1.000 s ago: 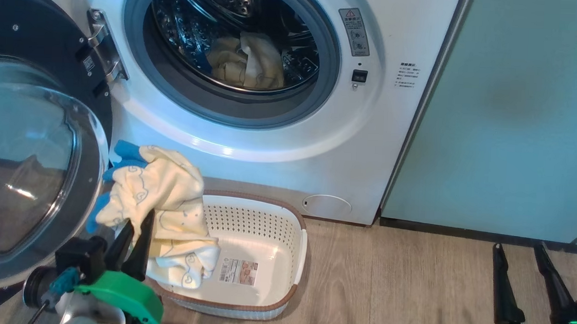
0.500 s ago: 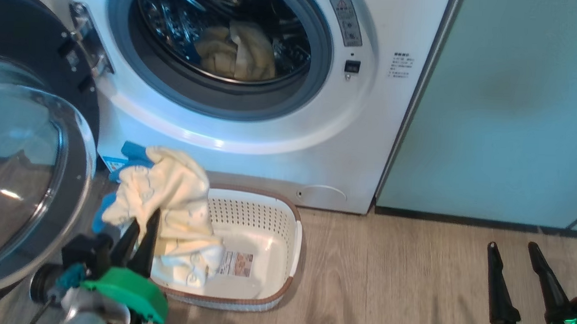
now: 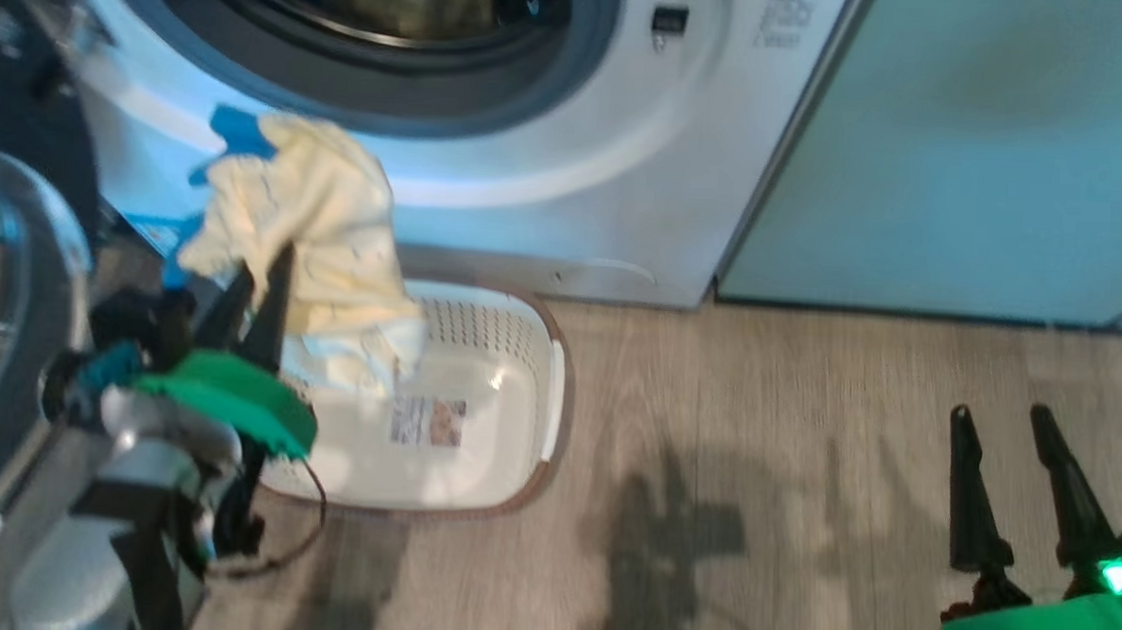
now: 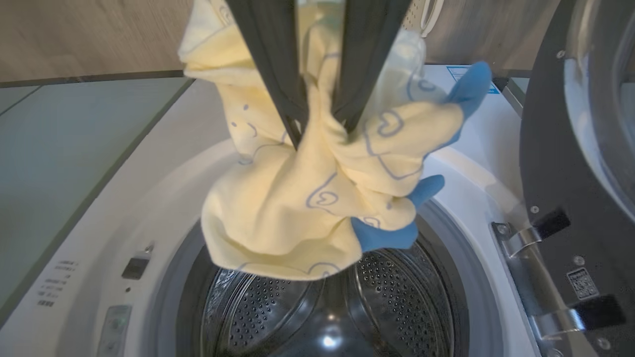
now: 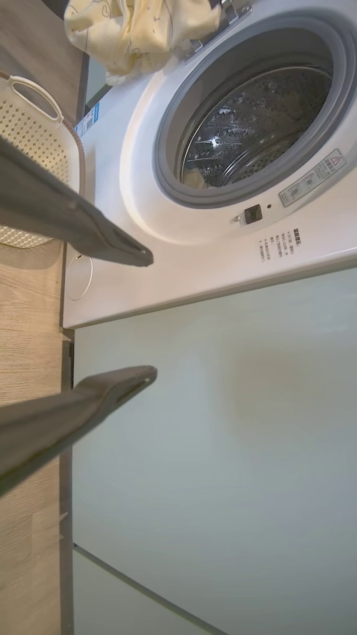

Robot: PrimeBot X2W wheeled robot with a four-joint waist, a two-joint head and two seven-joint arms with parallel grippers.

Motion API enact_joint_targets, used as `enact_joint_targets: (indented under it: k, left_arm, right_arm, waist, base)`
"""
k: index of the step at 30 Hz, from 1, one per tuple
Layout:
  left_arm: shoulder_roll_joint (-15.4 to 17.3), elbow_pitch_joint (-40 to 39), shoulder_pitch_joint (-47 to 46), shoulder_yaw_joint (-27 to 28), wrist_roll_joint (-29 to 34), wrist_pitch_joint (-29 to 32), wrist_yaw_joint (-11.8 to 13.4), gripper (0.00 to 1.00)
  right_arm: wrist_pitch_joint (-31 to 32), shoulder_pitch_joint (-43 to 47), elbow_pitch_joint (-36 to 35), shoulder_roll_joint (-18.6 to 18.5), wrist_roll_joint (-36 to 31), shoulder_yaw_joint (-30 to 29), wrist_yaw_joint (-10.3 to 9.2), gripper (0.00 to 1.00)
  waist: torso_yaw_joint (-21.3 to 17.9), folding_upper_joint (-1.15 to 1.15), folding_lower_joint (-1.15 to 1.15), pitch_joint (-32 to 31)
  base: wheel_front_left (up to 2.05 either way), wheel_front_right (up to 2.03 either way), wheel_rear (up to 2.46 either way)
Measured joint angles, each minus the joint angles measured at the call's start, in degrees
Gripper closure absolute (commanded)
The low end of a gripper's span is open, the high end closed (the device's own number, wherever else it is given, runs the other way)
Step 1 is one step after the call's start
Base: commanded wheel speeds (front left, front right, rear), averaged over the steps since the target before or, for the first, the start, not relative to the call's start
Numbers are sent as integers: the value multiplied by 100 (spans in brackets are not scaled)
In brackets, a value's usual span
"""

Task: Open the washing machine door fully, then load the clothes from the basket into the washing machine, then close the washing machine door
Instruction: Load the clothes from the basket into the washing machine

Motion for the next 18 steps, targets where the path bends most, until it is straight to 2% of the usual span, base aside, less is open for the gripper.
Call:
enact_joint_targets:
  k: [12,18]
  left_arm:
    - [483,829,-1699,268,-189,454,-254,100]
    - [789,1028,-2429,339,-227,895,-403,100]
  right_arm:
    - [-168,-681,157,0,481,158,0,0]
    - [-168,-940,107,0,754,265,0,0]
  waist:
    - [-555,0,1,1307]
    - [-842,0,0,1853]
  base:
    - [0,0,0]
    - [0,0,0]
